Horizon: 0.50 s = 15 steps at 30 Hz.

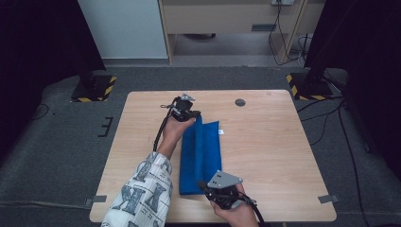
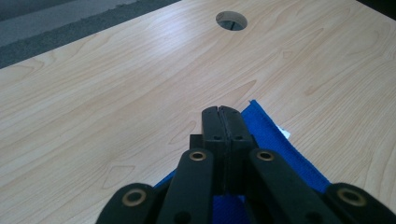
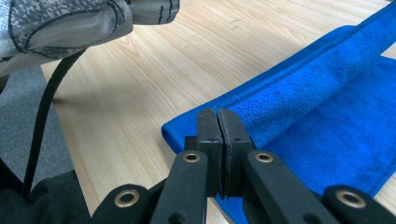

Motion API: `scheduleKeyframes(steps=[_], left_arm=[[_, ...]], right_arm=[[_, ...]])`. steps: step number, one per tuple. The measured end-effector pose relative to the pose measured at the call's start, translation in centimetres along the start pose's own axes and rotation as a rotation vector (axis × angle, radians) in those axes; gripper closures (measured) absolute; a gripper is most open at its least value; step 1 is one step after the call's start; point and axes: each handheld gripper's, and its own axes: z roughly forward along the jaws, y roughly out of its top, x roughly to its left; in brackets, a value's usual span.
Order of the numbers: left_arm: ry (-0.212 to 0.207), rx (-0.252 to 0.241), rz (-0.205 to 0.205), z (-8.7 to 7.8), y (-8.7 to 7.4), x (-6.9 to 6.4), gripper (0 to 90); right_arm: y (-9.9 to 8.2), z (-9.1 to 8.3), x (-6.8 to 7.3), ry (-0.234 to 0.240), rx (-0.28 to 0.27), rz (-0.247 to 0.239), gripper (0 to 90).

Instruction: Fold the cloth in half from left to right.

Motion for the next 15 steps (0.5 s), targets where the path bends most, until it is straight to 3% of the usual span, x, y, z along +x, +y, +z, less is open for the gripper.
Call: scheduleKeyframes(steps=[15], left_arm=[[-0.016, 0.029, 0.008, 2.1, -0.2, -0.9, 89.9]], right_arm=[[-0.9, -0.5, -0.6, -0.003, 0.007, 0.01, 88.8]])
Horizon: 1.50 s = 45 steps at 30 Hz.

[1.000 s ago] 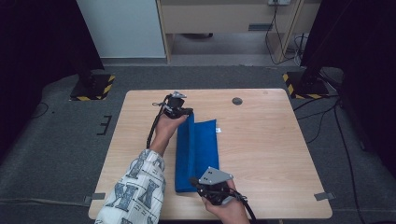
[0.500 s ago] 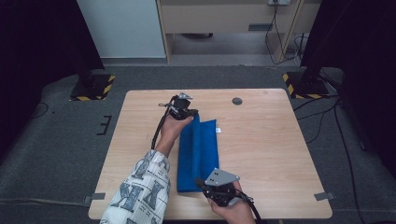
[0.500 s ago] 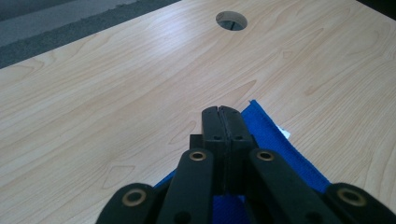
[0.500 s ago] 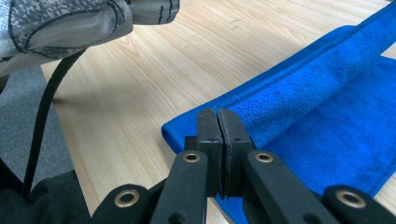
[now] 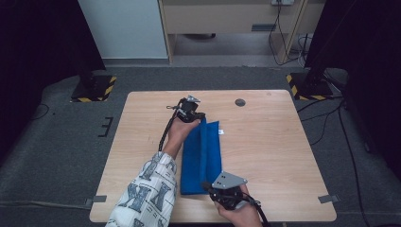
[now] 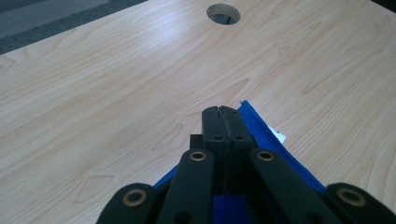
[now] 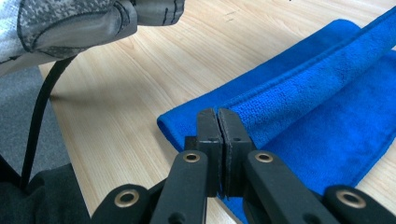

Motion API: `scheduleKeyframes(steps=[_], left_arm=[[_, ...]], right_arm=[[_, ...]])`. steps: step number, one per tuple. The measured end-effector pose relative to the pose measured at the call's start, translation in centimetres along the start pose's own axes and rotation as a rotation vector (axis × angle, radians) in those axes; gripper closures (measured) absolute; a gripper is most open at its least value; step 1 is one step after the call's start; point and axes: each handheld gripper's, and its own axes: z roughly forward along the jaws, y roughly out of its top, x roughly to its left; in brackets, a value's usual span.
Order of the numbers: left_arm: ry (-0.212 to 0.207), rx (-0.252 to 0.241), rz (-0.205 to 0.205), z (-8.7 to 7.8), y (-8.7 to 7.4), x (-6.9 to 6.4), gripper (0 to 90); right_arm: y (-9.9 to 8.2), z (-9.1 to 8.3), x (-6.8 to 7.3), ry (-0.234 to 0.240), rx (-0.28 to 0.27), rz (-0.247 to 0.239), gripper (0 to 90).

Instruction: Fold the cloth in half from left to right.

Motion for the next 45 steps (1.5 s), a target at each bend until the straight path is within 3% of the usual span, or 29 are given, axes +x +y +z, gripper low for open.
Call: scheduleKeyframes(steps=[8, 21, 33, 36, 45], left_arm=[[0.017, -0.005, -0.011, 0.6, 0.1, -0.3, 89.9], [0.006, -0.014, -0.019, 1.4, 0.3, -1.0, 89.9], [0.026, -0.008, -0.03, 2.6, 0.3, -1.2, 89.9], [0.019, -0.001, -0.015, 2.9, 0.3, -1.4, 89.9], [0.017, 0.008, -0.021, 3.2, 0.1, -1.4, 89.8]], right_arm=[[-0.6, -0.1, -0.6, -0.008, 0.009, 0.02, 88.8], [-1.2, -0.2, -1.1, -0.013, 0.031, 0.029, 88.5], [-2.5, -0.4, -2.5, -0.029, 0.055, 0.066, 88.1], [-2.8, -0.2, -2.6, -0.026, 0.063, 0.066, 88.1], [-3.1, -0.2, -2.6, -0.027, 0.071, 0.067, 88.0]])
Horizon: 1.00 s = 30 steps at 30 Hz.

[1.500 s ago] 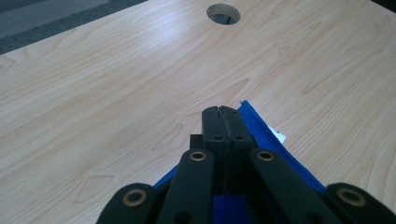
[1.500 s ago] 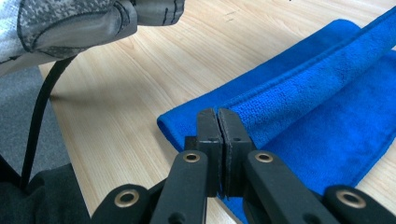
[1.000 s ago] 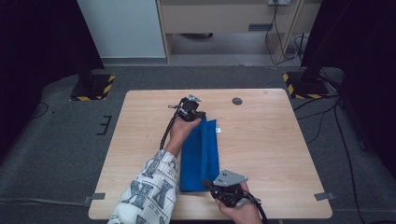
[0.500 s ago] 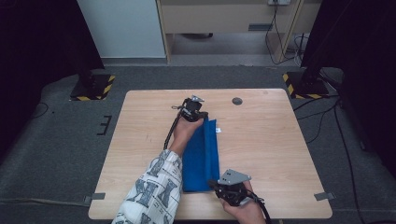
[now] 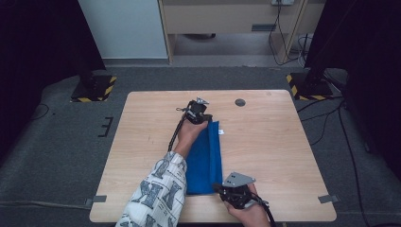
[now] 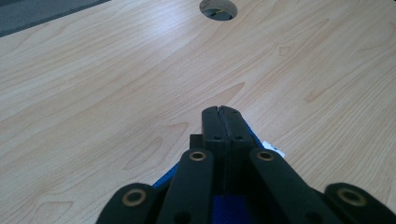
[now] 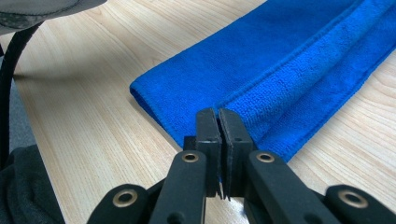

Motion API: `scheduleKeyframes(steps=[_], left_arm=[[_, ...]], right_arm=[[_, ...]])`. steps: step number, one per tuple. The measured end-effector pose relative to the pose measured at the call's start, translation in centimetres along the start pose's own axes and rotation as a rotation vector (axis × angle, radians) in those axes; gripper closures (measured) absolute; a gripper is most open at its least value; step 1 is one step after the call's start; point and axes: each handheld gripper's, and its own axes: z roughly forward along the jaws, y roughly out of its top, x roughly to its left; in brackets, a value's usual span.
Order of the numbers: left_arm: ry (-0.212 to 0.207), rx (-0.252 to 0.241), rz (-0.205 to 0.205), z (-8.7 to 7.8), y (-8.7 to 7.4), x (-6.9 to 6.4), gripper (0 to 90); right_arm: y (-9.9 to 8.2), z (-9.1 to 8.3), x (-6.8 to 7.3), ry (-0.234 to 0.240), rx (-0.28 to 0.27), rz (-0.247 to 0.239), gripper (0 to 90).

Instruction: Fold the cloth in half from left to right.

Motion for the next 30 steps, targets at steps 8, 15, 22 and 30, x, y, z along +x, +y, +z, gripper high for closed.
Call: scheduleKeyframes(steps=[8, 15, 22, 30], left_arm=[[-0.024, -0.003, -0.003, 0.6, -0.2, -0.3, 89.7], [-0.013, -0.035, -0.019, 0.6, -0.1, -0.3, 79.9], [-0.017, -0.08, -0.015, -0.2, 0.3, -0.7, 57.5], [-0.018, -0.093, 0.01, -1.8, 0.0, -1.3, 39.4]], right_arm=[[-0.1, -0.2, -0.3, -0.003, 0.003, 0.012, 86.9], [-0.4, -0.1, -0.7, -0.019, 0.024, 0.046, 70.8], [-0.3, -0.3, -1.0, -0.034, 0.015, 0.058, 46.6], [-0.1, -0.3, -1.8, -0.071, -0.011, 0.064, 23.5]])
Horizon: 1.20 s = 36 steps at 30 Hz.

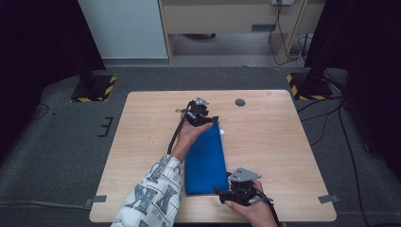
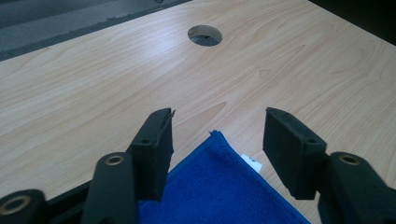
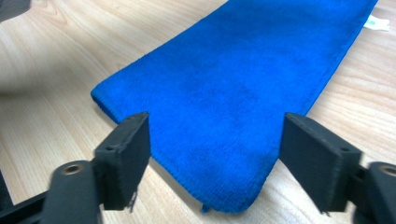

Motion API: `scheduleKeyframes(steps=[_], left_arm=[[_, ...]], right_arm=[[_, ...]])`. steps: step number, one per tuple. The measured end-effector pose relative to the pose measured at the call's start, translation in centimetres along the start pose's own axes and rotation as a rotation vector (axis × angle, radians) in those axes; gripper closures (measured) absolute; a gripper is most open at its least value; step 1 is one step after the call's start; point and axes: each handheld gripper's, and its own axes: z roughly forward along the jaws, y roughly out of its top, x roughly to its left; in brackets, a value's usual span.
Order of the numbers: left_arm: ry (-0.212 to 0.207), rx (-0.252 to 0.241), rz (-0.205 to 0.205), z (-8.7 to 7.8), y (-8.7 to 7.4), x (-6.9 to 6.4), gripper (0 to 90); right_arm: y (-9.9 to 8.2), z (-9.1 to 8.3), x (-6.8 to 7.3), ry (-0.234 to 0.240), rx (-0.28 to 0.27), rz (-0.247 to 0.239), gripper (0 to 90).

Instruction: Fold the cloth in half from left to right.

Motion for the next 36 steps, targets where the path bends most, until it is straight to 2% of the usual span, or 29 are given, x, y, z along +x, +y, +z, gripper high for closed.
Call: scheduleKeyframes(steps=[7, 9, 17, 20, 23, 27, 29, 31, 32, 36], left_arm=[[-0.013, 0.0, 0.011, -1.4, -0.8, -0.5, 31.5], [-0.021, -0.003, 0.016, -2.0, -1.2, -0.7, 29.0], [0.002, 0.01, 0.018, -4.2, -2.6, -0.5, 18.7], [0.011, -0.008, 0.002, -5.2, -3.1, -0.2, 17.0], [0.015, -0.012, -0.007, -6.3, -3.7, 0.2, 14.7], [0.035, 0.003, -0.008, -7.6, -4.6, 1.0, 12.5], [0.042, -0.003, -0.017, -8.2, -5.1, 1.5, 11.9], [0.054, 0.002, -0.008, -8.5, -5.4, 1.9, 10.9], [0.062, 0.011, 0.001, -8.7, -5.6, 2.1, 10.8], [0.067, 0.0, -0.032, -9.1, -6.0, 3.2, 10.4]], right_arm=[[0.4, -0.1, -0.2, -0.008, -0.041, -0.001, 12.3], [0.5, 0.0, -0.4, -0.005, -0.045, 0.003, 11.3], [1.1, 0.7, -1.1, 0.01, -0.056, -0.006, 8.0], [1.3, 1.0, -1.2, 0.025, -0.06, 0.003, 7.2], [1.5, 1.4, -1.4, 0.043, -0.063, -0.008, 6.9], [2.1, 1.9, -1.9, 0.064, -0.067, -0.031, 7.0], [2.4, 2.1, -2.2, 0.068, -0.075, -0.024, 7.8], [2.6, 2.2, -2.5, 0.074, -0.072, -0.023, 9.1], [2.7, 2.4, -2.7, 0.073, -0.067, -0.027, 9.6], [3.7, 3.3, -4.5, 0.059, -0.024, -0.041, 13.1]])
